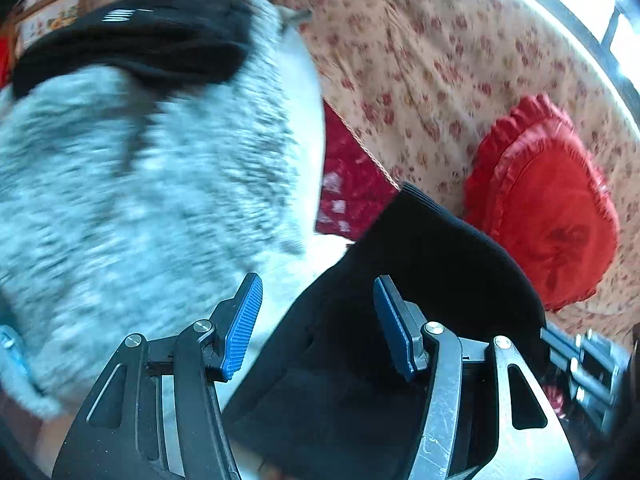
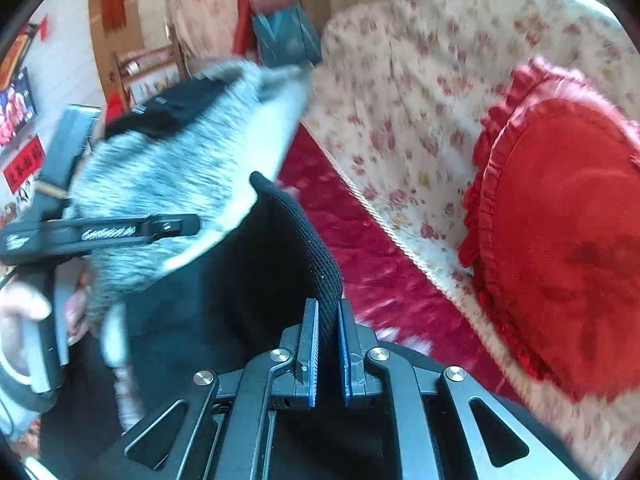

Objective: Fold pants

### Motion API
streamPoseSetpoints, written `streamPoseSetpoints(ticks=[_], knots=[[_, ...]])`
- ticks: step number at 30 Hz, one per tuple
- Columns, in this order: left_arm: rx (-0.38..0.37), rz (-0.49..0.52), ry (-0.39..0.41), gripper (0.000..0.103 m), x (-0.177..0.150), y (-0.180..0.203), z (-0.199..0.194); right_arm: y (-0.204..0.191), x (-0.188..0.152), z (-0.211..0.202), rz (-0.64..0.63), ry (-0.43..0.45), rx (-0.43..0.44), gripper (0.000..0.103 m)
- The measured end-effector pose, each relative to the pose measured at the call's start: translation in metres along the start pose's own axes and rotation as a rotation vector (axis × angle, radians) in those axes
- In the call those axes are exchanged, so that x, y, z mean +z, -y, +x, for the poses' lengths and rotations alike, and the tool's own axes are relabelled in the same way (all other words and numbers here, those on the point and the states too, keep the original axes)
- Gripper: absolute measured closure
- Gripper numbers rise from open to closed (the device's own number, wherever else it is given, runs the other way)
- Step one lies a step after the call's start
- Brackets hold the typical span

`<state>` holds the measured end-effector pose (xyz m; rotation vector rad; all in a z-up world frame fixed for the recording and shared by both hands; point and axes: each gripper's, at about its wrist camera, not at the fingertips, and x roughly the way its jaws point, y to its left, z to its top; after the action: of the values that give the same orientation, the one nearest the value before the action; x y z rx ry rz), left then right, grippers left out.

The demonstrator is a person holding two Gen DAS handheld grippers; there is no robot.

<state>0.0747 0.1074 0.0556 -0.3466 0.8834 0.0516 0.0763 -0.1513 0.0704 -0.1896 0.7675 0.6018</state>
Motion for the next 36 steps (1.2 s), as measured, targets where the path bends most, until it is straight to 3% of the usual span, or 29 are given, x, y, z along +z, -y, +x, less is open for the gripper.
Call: streamPoseSetpoints(ticks=[2, 4, 6, 11, 15, 19, 24, 26, 29, 33, 36], knots=[[-0.022, -0.032, 0.001, 0.044, -0.009, -0.010, -0.016, -0.020, -0.009, -0.012, -0.003, 0.008, 0.000, 0.095], [-0.053, -0.056, 0.000, 0.032, -0.020, -0.017, -0.027, -0.043, -0.026, -0.019, 0.012, 0.012, 0.014, 0.095], [-0.074, -0.089, -0.002, 0.028, -0.031, -0.025, -0.033, -0.065, -0.049, -0.015, 0.031, -0.011, 0.041, 0.095], [-0.051, -0.076, -0.028, 0.028, -0.047, -0.028, -0.032, -0.090, -0.094, 0.018, 0.076, -0.111, 0.034, 0.095], [-0.023, -0.032, -0.050, 0.028, -0.057, -0.015, -0.021, -0.088, -0.091, 0.012, 0.123, -0.089, 0.037, 0.095], [0.016, 0.030, -0.057, 0.028, -0.064, -0.005, -0.012, -0.097, -0.087, -0.002, 0.092, -0.068, 0.028, 0.095], [0.058, 0.053, -0.065, 0.028, -0.069, -0.004, -0.005, -0.105, -0.098, 0.015, 0.089, -0.096, 0.007, 0.093], [0.069, 0.051, -0.044, 0.028, -0.067, -0.004, -0.010, -0.103, -0.096, 0.006, 0.084, -0.104, 0.033, 0.084], [0.082, 0.058, 0.029, 0.028, -0.062, -0.001, -0.029, -0.089, -0.090, -0.019, 0.092, -0.091, 0.060, 0.082], [0.045, 0.089, 0.066, 0.028, -0.062, 0.015, -0.043, -0.032, -0.083, -0.065, 0.199, 0.005, -0.092, 0.075], [0.018, 0.137, 0.032, 0.028, -0.071, 0.032, -0.035, 0.016, -0.083, -0.066, 0.312, -0.025, -0.208, 0.070]])
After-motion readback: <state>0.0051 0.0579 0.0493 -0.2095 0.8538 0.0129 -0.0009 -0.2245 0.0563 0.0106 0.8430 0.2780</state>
